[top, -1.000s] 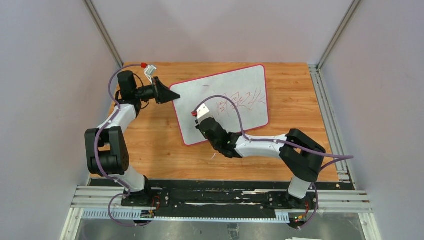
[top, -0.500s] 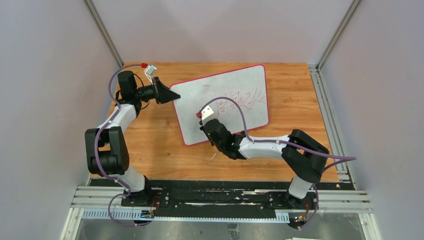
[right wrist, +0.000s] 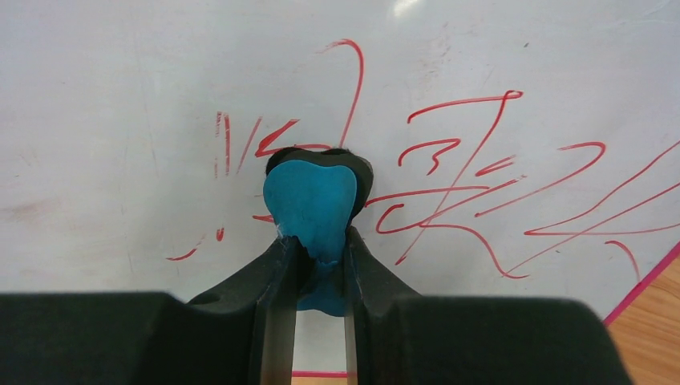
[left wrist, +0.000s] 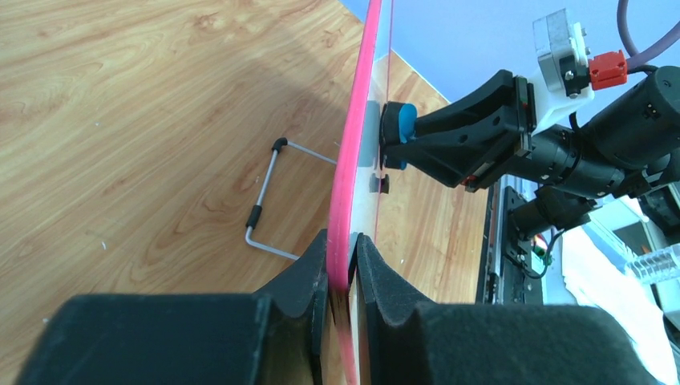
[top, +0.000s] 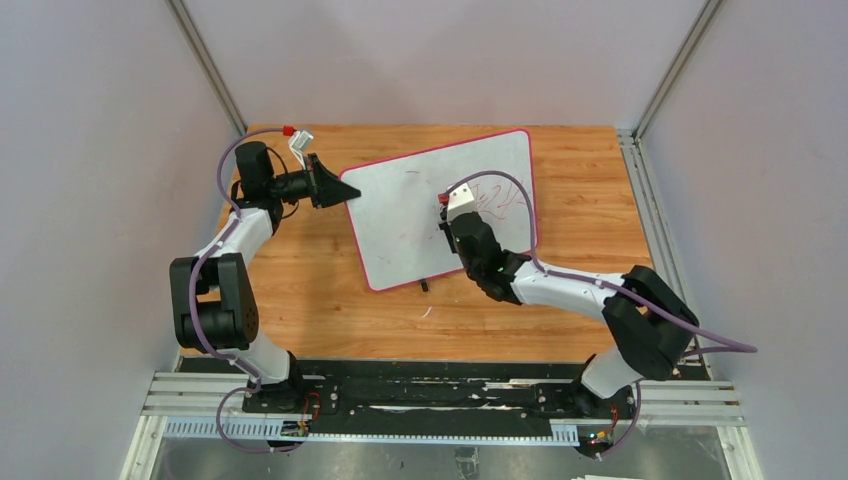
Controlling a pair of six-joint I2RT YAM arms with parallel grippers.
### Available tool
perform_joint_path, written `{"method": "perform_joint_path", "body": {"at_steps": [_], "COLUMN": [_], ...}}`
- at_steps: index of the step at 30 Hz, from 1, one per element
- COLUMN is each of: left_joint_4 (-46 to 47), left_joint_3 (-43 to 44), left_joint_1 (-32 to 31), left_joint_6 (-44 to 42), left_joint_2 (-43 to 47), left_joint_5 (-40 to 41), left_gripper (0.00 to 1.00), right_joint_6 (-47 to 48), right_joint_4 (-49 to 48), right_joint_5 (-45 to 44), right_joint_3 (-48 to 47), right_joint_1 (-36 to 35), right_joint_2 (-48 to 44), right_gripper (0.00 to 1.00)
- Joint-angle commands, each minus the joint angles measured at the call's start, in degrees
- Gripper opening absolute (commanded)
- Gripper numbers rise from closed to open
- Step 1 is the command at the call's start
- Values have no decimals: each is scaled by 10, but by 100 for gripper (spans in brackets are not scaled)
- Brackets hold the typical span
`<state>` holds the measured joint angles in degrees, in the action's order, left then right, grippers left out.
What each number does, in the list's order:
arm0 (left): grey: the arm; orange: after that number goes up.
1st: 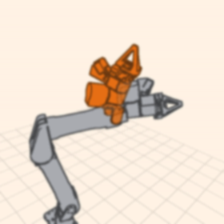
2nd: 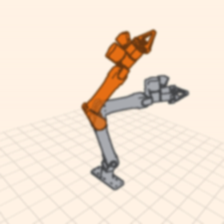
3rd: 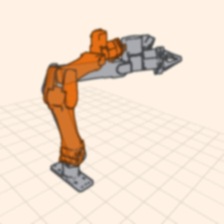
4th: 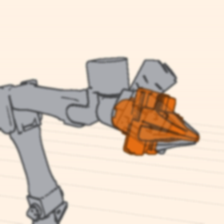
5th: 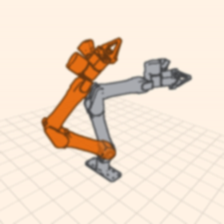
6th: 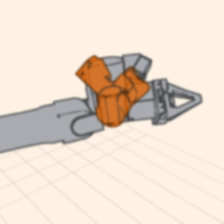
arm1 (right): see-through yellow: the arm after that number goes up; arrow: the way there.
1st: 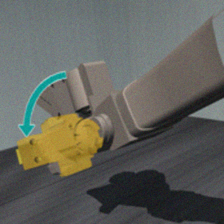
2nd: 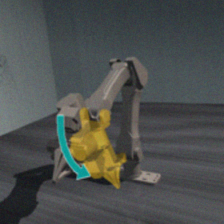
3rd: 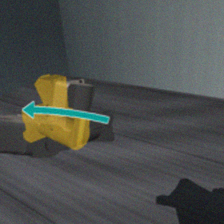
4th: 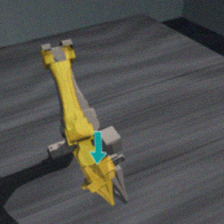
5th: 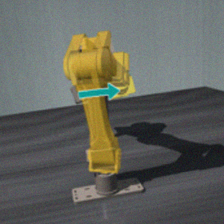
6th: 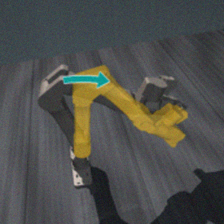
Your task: Erase the whiteboard
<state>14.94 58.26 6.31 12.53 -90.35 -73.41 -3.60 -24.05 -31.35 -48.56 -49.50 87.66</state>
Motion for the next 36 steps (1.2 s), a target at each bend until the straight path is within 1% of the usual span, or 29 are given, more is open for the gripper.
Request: {"method": "perform_joint_path", "body": {"at_steps": [1,7,11,15,20,30,33,36], "left_joint_4": [12,12,12,12,12,12,12,12], "left_joint_3": [-4,-4,-4,-6,-6,-4,-4,-3], "left_joint_1": [4,4,4,4,4,6,6,7], "left_joint_6": [-32,-31,-31,-31,-32,-31,-31,-31], "left_joint_2": [7,8,9,9,8,11,8,6], "left_joint_5": [13,11,11,8,6,5,5,5], "left_gripper": [0,0,0,0,0,0,0,0], "right_joint_6": [-21,-16,-2,18,29,44,46,41], "right_joint_4": [0,-4,-1,1,7,14,18,17], "right_joint_5": [24,20,21,-2,-15,1,8,25], "right_joint_3": [-18,-98,-140,-147,-115,-38,-27,-23], "right_joint_1": [-17,-83,-115,-116,-72,72,96,99], "right_joint_2": [23,100,133,137,106,-14,-35,-41], "right_gripper": [1,1,1,1,1,1,1,1]}}
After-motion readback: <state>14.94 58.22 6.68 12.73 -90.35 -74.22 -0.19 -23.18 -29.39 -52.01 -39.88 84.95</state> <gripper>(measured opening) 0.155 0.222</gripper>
